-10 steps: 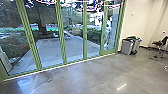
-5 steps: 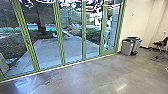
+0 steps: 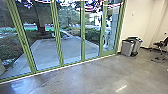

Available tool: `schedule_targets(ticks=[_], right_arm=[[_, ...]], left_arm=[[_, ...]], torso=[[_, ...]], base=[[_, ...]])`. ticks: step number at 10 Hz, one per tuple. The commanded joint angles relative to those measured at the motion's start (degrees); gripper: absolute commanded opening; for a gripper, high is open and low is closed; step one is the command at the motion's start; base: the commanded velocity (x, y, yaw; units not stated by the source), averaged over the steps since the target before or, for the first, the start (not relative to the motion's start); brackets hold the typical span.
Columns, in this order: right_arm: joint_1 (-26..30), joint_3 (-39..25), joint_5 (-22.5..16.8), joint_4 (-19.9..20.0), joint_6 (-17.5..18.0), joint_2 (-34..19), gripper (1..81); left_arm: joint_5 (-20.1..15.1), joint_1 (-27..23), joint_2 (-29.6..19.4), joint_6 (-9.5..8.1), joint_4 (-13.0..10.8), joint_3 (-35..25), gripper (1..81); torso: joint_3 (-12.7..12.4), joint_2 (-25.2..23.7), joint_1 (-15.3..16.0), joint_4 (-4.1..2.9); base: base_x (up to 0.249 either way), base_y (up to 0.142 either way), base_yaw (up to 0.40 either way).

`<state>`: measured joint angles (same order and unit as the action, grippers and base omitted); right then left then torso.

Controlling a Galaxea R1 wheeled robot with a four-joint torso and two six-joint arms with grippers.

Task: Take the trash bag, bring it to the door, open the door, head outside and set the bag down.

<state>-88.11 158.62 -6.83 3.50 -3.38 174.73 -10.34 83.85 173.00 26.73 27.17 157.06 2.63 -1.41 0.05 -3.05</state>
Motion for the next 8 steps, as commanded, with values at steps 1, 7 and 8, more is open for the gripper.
schedule_targets(ticks=[1,7,8], right_arm=[[2.28,0.1,-3.72,-0.69,-0.31,0.12,81.1],[2.28,0.1,-3.72,-0.6,-0.23,0.03,81.1],[2.28,0.1,-3.72,-0.6,-0.23,0.03,81.1]], left_arm=[[-4.96,-2.85,0.07,0.25,-0.01,-0.26,1.0],[-4.96,-2.85,0.16,0.25,-0.1,-0.26,1.0],[-4.96,-2.85,0.16,0.25,-0.1,-0.26,1.0]], torso=[[0.0,0.0,0.0,-0.02],[0.0,0.0,0.0,0.0],[0.0,0.0,0.0,-0.02]], base=[[0.158,-0.071,0.0],[0.158,-0.071,0.0],[0.158,-0.071,0.0]])
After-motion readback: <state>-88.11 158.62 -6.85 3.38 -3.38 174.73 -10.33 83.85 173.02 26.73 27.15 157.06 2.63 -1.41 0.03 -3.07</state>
